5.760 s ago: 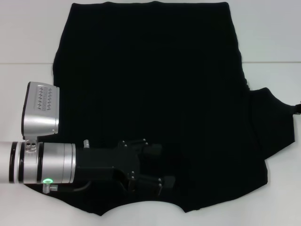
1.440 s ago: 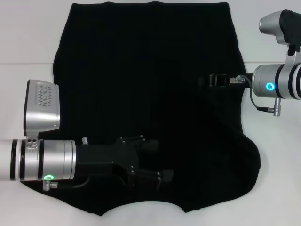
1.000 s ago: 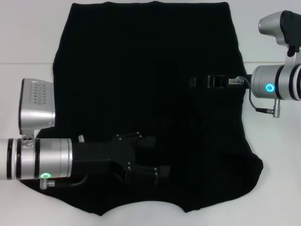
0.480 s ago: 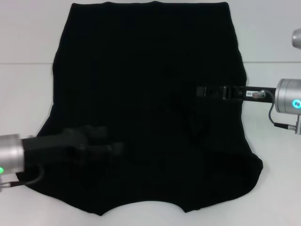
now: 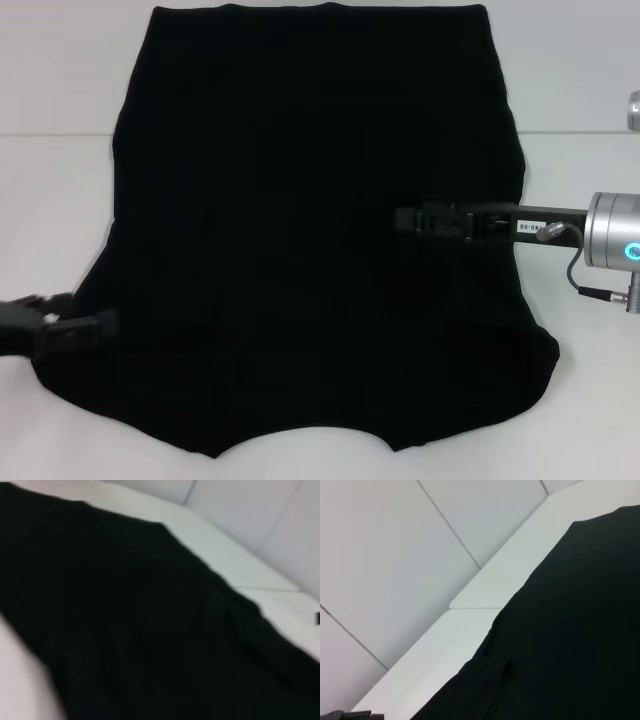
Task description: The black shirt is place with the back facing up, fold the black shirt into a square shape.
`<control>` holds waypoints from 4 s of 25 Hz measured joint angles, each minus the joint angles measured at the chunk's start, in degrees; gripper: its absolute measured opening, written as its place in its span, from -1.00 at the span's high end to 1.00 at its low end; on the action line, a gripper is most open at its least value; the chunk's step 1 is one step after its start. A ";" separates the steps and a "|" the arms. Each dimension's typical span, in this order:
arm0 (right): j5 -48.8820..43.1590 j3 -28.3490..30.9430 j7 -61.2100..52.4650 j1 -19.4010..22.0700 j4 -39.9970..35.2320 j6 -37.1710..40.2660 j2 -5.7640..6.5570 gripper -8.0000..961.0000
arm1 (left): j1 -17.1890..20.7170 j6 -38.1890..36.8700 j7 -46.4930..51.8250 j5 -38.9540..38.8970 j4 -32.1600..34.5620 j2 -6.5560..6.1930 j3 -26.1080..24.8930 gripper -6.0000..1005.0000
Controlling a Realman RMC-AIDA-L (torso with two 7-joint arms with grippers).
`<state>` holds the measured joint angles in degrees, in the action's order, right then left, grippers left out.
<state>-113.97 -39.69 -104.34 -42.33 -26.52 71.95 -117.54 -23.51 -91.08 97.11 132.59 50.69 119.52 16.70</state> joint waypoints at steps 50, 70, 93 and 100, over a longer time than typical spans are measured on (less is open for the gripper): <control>0.77 0.40 -0.01 -1.02 -0.03 -3.22 -1.20 -0.61 | 0.43 3.88 -13.34 9.22 3.71 2.70 1.30 -0.92; 0.77 0.40 0.02 -1.07 0.19 -3.92 -1.20 -0.61 | 1.58 5.51 -11.38 9.74 7.31 2.91 0.79 -0.92; 0.77 0.40 -0.01 -1.26 -0.02 -3.92 -1.20 -0.49 | 0.61 5.54 -10.46 12.56 7.49 3.63 3.67 -0.92; 0.77 0.40 0.01 -1.29 -0.05 -3.96 -1.19 -0.48 | 0.09 4.82 -10.45 12.43 7.57 3.62 3.70 -0.91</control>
<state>-113.20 -39.29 -104.33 -43.63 -26.57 67.99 -118.74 -23.42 -86.26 86.66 145.03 58.26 123.14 20.39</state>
